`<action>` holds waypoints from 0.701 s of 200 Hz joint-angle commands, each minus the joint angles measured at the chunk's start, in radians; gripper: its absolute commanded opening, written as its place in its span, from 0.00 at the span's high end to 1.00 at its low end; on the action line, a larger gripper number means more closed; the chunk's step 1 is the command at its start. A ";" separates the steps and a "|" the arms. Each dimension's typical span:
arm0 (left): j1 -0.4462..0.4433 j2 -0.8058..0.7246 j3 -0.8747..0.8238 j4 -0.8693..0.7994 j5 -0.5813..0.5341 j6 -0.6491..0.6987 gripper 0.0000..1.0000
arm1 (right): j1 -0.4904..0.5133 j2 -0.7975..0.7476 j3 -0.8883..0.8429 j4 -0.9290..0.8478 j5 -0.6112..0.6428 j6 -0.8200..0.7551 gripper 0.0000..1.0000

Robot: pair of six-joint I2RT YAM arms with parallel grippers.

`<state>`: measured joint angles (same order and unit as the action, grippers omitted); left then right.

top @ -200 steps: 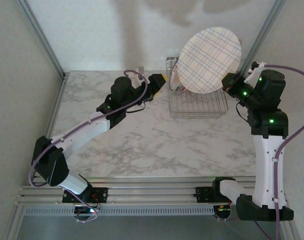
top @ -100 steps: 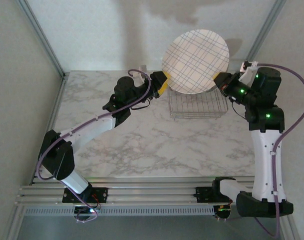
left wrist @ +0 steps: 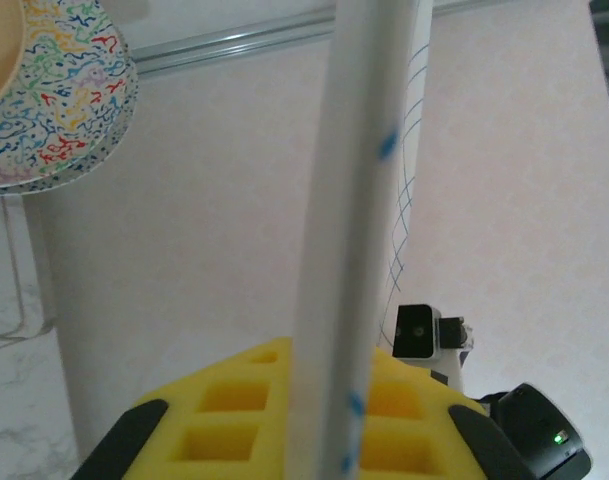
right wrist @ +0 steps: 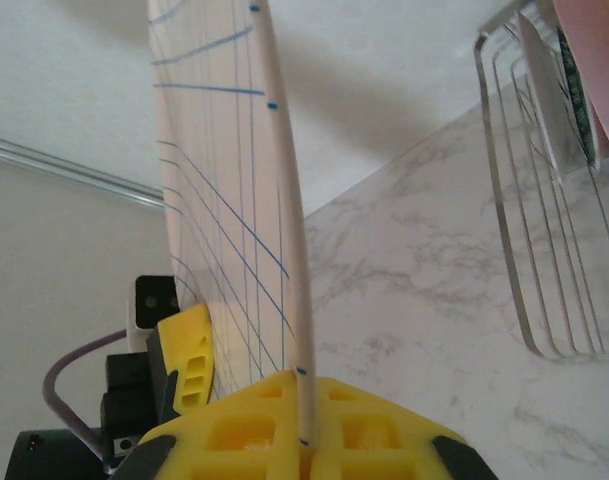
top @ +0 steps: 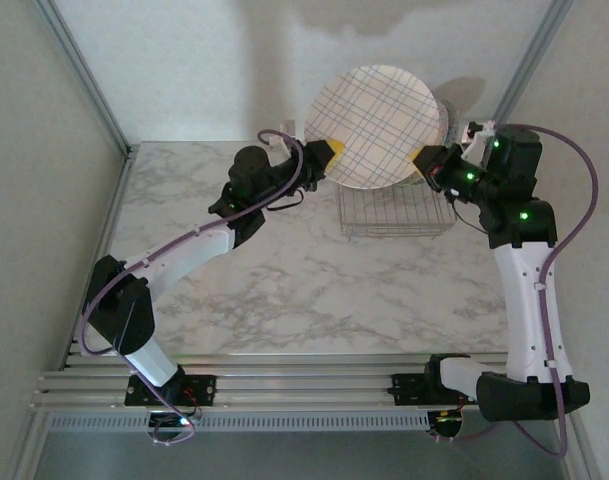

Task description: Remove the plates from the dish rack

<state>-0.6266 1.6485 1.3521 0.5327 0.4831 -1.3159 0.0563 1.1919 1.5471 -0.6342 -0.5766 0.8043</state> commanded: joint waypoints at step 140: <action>0.107 -0.053 -0.048 -0.002 0.060 0.036 1.00 | 0.040 -0.125 -0.044 0.014 0.128 -0.342 0.22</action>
<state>-0.5575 1.6482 1.3243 0.4736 0.5217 -1.2972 0.0708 1.1328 1.5318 -0.6357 -0.4980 0.5987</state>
